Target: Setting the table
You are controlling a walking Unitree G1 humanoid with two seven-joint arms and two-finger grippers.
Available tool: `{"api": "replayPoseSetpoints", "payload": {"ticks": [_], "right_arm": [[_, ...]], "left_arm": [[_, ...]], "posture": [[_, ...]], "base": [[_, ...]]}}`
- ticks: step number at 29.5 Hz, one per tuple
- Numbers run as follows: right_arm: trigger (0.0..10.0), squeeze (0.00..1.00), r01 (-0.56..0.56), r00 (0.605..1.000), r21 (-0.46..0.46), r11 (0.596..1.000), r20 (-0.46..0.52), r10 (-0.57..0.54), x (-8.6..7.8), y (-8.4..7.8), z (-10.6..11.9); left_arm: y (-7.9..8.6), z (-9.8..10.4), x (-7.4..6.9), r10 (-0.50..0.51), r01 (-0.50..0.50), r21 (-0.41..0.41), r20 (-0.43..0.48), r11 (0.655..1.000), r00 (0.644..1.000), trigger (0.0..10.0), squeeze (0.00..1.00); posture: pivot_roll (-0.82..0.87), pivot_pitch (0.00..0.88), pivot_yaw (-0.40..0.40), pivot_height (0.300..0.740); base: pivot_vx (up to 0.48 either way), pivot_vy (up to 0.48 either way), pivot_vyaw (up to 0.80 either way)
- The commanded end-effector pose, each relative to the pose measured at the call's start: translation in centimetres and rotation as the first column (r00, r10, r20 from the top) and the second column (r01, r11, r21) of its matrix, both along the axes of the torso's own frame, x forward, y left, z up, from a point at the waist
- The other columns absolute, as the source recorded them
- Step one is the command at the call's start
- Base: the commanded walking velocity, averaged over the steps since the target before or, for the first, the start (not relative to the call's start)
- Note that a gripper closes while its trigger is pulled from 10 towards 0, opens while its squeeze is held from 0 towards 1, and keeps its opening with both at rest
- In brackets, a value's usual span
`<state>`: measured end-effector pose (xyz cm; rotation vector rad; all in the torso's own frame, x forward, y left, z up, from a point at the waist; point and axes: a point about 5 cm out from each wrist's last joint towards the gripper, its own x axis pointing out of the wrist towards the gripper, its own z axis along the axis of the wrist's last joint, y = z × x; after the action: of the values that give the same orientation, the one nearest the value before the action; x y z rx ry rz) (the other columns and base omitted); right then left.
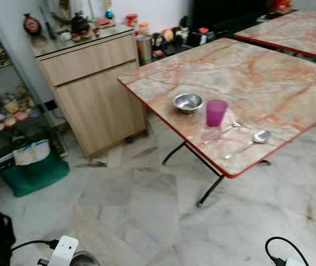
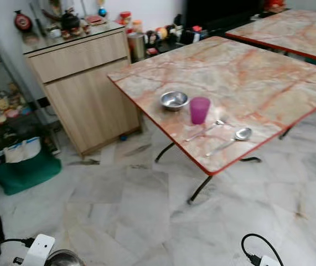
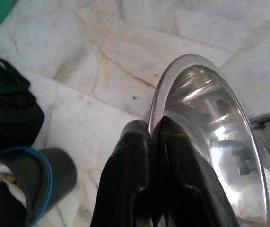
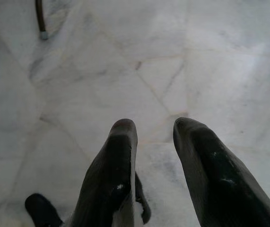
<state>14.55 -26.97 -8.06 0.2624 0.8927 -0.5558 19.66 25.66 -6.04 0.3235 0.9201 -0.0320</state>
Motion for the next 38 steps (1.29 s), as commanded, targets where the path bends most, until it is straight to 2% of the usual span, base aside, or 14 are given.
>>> {"api": "replayPoseSetpoints", "payload": {"ticks": [1, 6, 14, 16, 19, 27, 33, 38], "right_arm": [[10.0, 0.00, -0.001, 1.000, -0.006, 1.000, -0.015, 0.001, -0.21, -0.06, -0.07], [10.0, 0.00, 0.022, 1.000, 0.005, 1.000, -0.007, -0.022, -0.22, -0.02, -0.09], [10.0, 0.00, 0.003, 1.000, 0.009, 1.000, -0.020, -0.003, -0.27, 0.00, -0.14], [10.0, 0.00, -0.016, 0.999, -0.010, 1.000, -0.033, 0.016, -0.26, -0.08, -0.11], [10.0, 0.00, 0.011, 1.000, 0.003, 1.000, -0.023, -0.011, -0.31, -0.01, -0.15], [10.0, 0.00, 0.006, 1.000, 0.002, 1.000, -0.028, -0.006, -0.34, 0.02, -0.18], [10.0, 0.00, 0.009, 1.000, -0.006, 1.000, -0.030, -0.009, -0.42, -0.02, -0.19], [10.0, 0.00, 0.009, 1.000, -0.003, 1.000, -0.028, -0.009, -0.48, 0.01, -0.22]], "left_arm": [[0.39, -0.03, -0.28, -0.002, 0.002, 0.015, -0.011, 1.000, 1.000, 10.0, 0.00], [0.42, -0.01, -0.25, -0.001, 0.002, 0.015, -0.010, 1.000, 1.000, 10.0, 0.00], [0.24, -0.09, -0.28, -0.002, 0.002, 0.012, -0.013, 1.000, 1.000, 10.0, 0.00], [0.25, -0.08, -0.27, -0.001, 0.001, 0.013, -0.014, 1.000, 1.000, 10.0, 0.00], [0.31, -0.06, -0.26, 0.001, 0.000, 0.013, -0.014, 1.000, 1.000, 10.0, 0.00], [0.26, -0.01, -0.14, -0.004, 0.004, 0.012, -0.014, 1.000, 1.000, 10.0, 0.00], [0.19, 0.03, -0.04, -0.010, 0.010, 0.011, -0.011, 1.000, 1.000, 10.0, 0.00], [0.40, 0.07, -0.09, -0.012, 0.013, 0.014, -0.013, 1.000, 1.000, 10.0, 0.00]], "posture": [[0.02, 0.053, 0.079, 0.740], [0.02, 0.052, 0.080, 0.740], [0.02, 0.051, 0.080, 0.740], [0.02, 0.051, 0.079, 0.740], [0.02, 0.051, 0.080, 0.740], [0.01, 0.044, 0.083, 0.740], [0.01, 0.035, 0.082, 0.740], [0.01, 0.031, 0.084, 0.740]], "base": [[0.000, -0.255, 0.80], [0.000, -0.260, 0.80], [0.000, -0.259, 0.00], [0.000, -0.255, 0.73], [0.000, -0.255, 0.79], [0.000, -0.254, 0.00], [0.000, -0.252, 0.69], [0.000, -0.250, 0.00]]}}
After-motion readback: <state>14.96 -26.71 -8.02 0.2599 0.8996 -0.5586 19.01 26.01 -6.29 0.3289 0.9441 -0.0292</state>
